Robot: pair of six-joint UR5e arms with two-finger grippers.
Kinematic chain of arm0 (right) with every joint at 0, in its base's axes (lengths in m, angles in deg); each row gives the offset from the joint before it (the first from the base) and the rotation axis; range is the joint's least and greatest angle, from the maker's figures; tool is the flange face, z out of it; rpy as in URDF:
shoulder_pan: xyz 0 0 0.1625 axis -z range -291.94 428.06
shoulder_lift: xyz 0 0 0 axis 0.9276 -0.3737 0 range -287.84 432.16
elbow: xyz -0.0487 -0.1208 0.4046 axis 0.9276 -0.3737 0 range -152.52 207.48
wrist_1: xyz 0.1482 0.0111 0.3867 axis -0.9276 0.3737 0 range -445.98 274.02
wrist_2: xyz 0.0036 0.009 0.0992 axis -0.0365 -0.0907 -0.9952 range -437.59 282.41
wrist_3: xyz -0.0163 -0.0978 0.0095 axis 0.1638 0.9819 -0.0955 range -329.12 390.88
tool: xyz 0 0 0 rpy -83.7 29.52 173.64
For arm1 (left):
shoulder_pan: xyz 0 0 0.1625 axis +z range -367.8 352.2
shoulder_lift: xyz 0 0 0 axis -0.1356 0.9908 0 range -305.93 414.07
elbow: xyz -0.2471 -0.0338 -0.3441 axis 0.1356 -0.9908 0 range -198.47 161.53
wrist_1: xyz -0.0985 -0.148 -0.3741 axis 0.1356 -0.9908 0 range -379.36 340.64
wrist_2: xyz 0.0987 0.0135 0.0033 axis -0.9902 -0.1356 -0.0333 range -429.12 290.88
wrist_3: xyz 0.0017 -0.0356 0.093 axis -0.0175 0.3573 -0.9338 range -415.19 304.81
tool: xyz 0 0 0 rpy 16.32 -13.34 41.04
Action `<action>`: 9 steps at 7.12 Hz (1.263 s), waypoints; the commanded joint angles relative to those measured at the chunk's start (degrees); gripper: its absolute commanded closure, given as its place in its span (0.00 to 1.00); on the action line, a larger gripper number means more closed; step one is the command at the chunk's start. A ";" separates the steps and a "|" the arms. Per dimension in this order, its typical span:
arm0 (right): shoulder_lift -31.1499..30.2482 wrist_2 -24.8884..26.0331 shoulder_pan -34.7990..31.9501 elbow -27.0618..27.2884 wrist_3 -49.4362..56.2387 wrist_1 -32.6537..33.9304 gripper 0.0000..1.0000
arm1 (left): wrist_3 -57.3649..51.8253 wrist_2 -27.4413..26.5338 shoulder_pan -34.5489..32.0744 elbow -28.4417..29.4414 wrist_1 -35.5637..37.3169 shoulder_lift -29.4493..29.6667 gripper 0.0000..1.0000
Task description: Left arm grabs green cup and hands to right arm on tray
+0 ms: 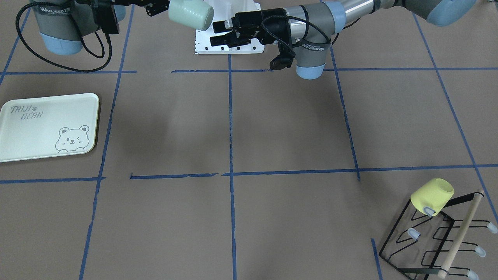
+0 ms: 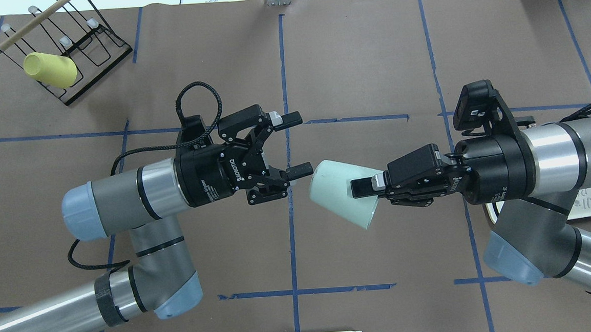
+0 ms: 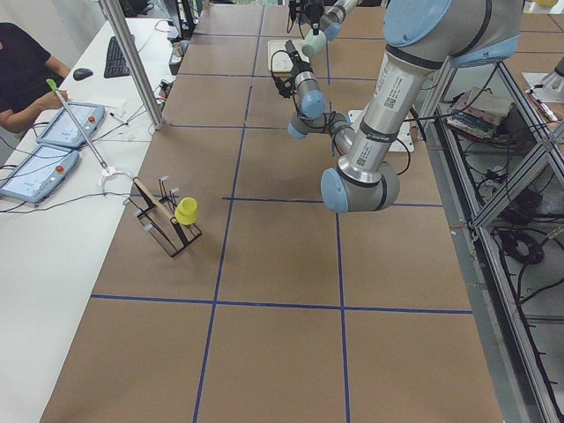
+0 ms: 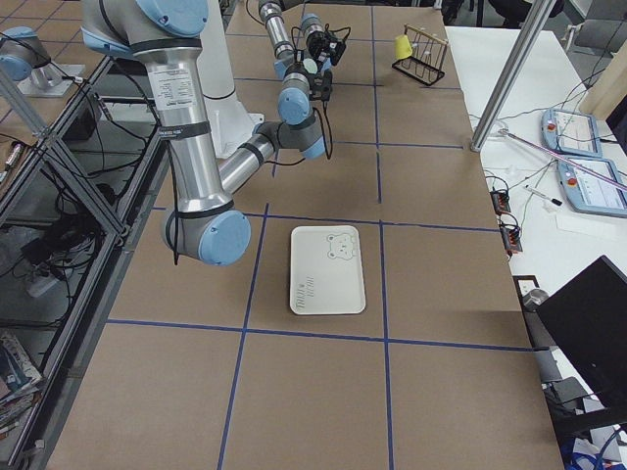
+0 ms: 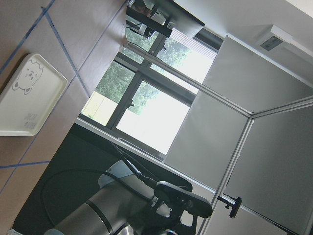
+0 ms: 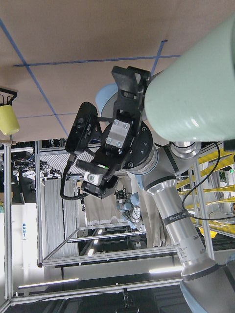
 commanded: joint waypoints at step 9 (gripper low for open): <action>-9.75 -9.45 -24.72 -3.86 45.20 57.60 1.00 | -61.96 14.03 -12.21 -3.79 83.12 0.45 0.00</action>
